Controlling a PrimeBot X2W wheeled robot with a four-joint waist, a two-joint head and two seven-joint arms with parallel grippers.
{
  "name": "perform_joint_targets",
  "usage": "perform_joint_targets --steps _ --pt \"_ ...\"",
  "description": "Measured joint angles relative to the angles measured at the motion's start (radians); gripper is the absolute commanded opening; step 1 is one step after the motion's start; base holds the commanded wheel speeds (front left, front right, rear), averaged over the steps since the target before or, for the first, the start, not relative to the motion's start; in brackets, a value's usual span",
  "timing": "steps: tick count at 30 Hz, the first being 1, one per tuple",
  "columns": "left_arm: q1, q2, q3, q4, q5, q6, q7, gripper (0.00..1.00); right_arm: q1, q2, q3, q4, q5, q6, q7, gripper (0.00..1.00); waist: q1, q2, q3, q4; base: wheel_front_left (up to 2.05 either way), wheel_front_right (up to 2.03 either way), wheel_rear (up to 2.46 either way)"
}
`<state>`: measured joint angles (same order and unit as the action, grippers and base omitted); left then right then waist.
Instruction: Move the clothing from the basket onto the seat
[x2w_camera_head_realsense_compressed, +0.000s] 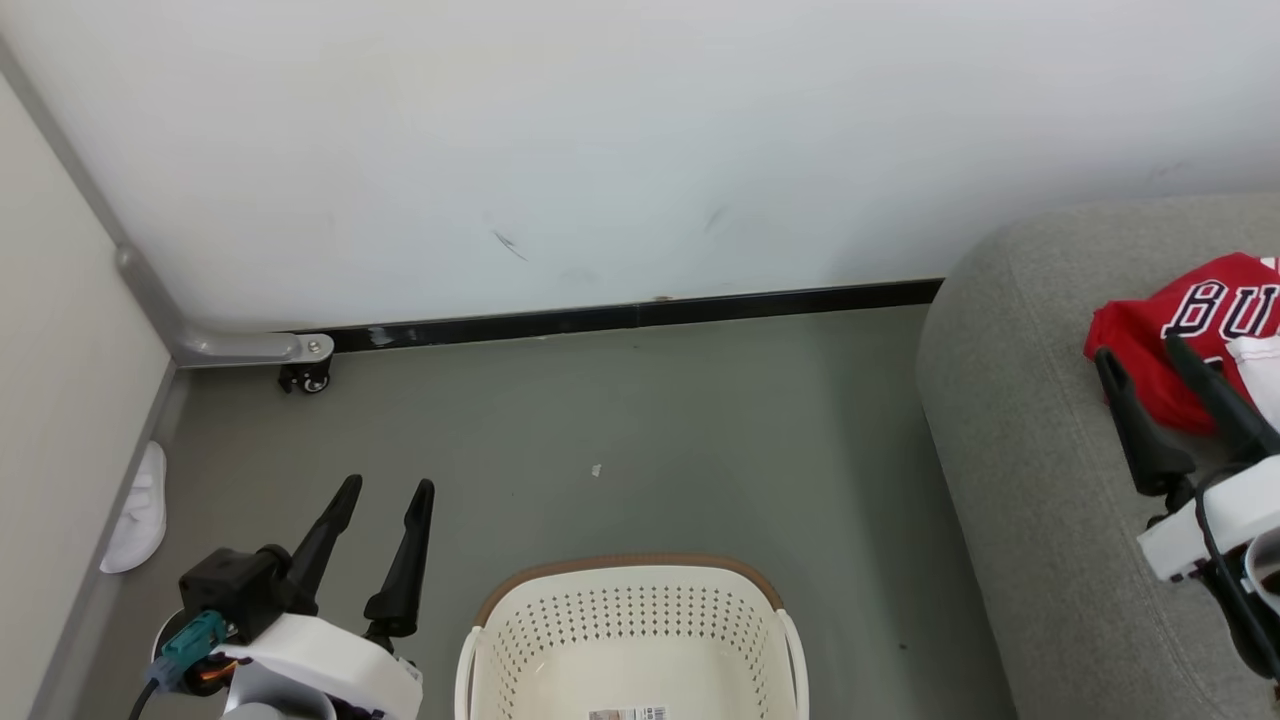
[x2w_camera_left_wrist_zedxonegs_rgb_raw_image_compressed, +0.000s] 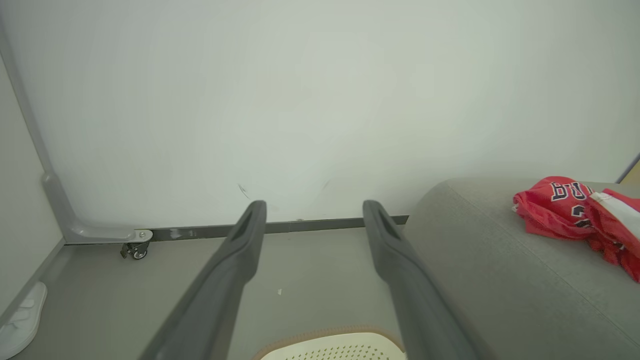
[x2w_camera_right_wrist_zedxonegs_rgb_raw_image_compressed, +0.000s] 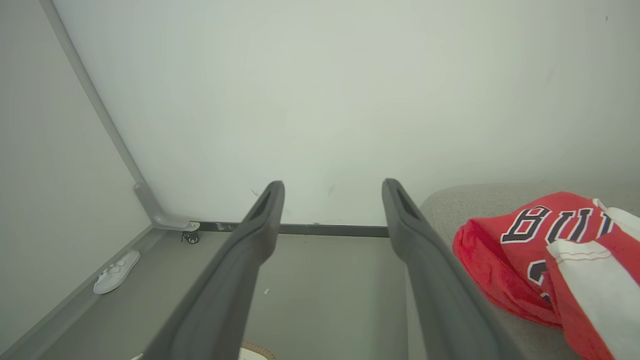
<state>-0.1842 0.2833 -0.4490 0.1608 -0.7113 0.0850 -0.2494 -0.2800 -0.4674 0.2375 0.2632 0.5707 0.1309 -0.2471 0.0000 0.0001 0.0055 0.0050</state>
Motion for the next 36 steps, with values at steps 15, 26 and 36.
perform_joint_targets --steps 15,26,36 --pt "0.067 -0.015 0.103 -0.006 0.024 0.036 0.0 1.0 0.154 0.142 -0.116 -0.111 -0.071 0.0 -0.001 1.0 0.0 0.0 -0.019 0.046 0.0 0.0 0.0" --pt "0.097 -0.052 0.177 -0.036 0.065 0.044 0.0 1.0 0.241 0.236 -0.154 -0.187 -0.132 0.0 -0.001 1.0 0.0 0.0 -0.012 0.052 0.0 0.0 0.0" --pt "0.135 -0.078 0.204 -0.041 0.111 0.044 0.0 1.0 0.279 0.279 -0.161 -0.201 -0.162 0.0 -0.001 1.0 0.0 0.0 -0.006 0.048 0.0 0.0 0.0"
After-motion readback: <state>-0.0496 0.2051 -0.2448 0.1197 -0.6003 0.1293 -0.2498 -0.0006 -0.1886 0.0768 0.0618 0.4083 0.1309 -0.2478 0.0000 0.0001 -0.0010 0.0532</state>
